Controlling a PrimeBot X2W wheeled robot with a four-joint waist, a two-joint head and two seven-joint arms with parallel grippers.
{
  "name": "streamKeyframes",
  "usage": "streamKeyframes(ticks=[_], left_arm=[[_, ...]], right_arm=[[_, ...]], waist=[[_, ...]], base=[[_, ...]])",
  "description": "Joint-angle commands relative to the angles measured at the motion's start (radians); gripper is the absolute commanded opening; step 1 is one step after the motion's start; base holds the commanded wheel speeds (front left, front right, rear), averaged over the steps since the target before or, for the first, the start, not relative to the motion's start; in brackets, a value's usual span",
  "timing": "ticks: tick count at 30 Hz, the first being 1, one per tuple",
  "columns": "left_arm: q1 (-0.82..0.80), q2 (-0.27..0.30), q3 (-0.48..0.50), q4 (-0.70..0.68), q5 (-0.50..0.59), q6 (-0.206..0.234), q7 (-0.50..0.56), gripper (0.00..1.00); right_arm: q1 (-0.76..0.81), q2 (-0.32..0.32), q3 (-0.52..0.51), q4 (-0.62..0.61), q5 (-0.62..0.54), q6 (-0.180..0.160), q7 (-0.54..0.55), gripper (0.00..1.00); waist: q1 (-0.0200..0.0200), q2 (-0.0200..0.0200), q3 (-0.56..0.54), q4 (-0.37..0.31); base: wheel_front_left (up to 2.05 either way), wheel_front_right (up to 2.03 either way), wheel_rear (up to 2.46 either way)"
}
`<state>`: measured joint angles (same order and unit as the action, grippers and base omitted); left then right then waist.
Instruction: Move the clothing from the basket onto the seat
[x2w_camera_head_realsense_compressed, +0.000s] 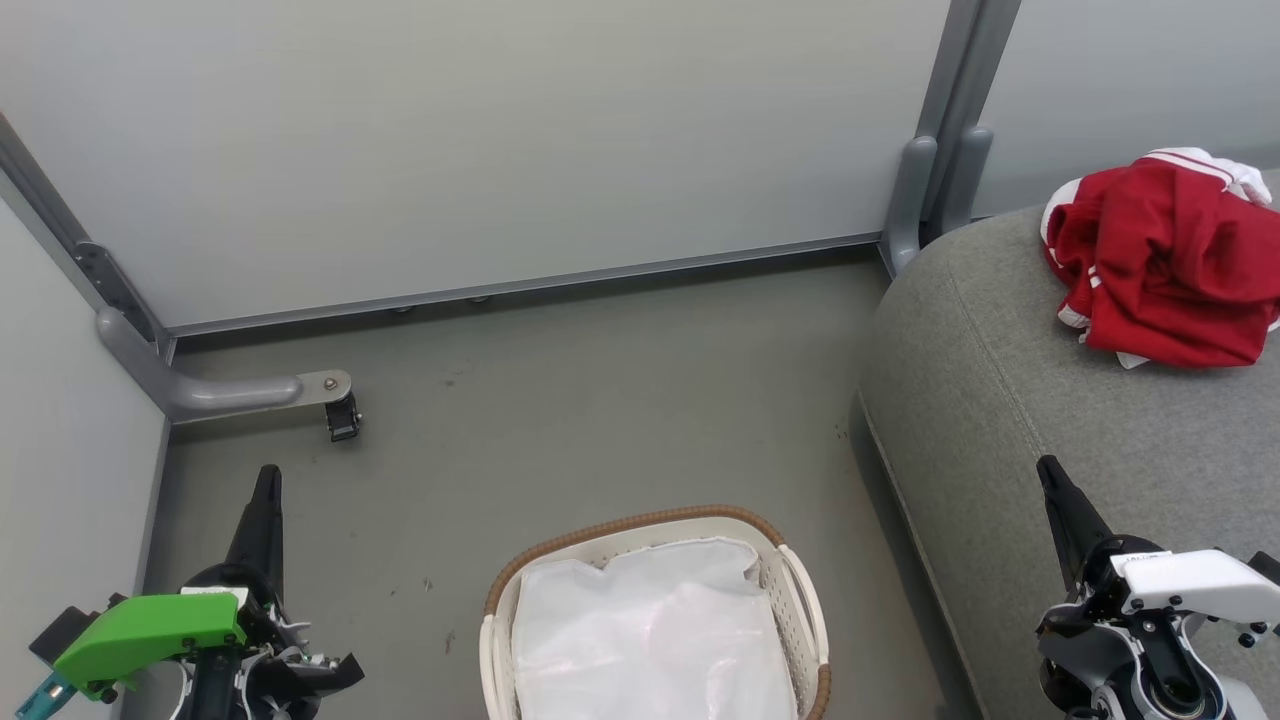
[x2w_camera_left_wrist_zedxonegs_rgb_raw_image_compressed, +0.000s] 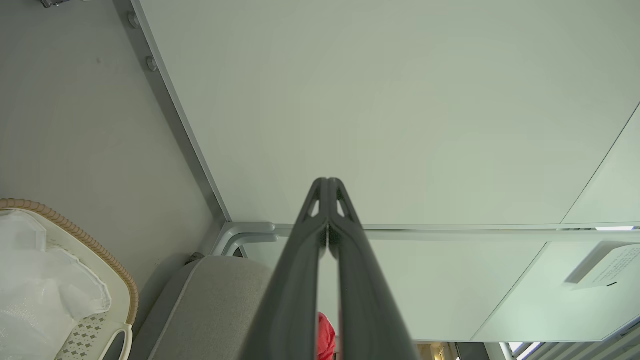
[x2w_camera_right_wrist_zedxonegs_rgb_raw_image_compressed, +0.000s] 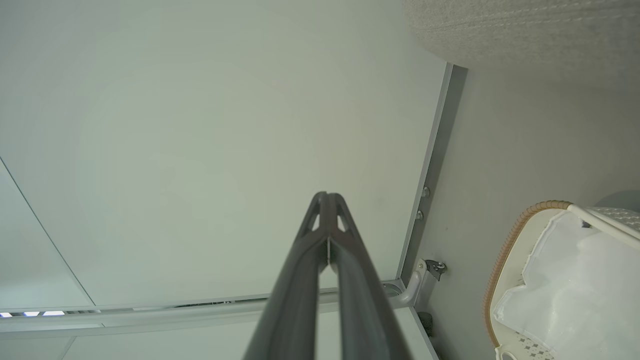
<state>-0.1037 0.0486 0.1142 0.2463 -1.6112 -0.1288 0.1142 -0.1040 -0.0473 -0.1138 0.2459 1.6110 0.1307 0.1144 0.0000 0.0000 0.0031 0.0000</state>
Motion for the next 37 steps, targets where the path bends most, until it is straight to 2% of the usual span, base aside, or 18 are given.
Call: streamKeyframes(ticks=[1, 37], left_arm=[[-0.011, 0.003, 0.002, -0.003, -0.003, -0.005, 0.003, 0.0], [-0.011, 0.003, 0.002, -0.003, -0.003, -0.005, 0.003, 0.0]], right_arm=[[-0.008, -0.006, -0.002, -0.004, 0.004, 0.0, 0.003, 0.0], [-0.008, -0.006, -0.002, -0.004, 0.004, 0.0, 0.003, 0.0]], waist=[[0.0, 0.0, 0.0, 0.0], [0.0, 0.0, 0.0, 0.0]], base=[[0.0, 0.0, 0.0], [0.0, 0.0, 0.0]])
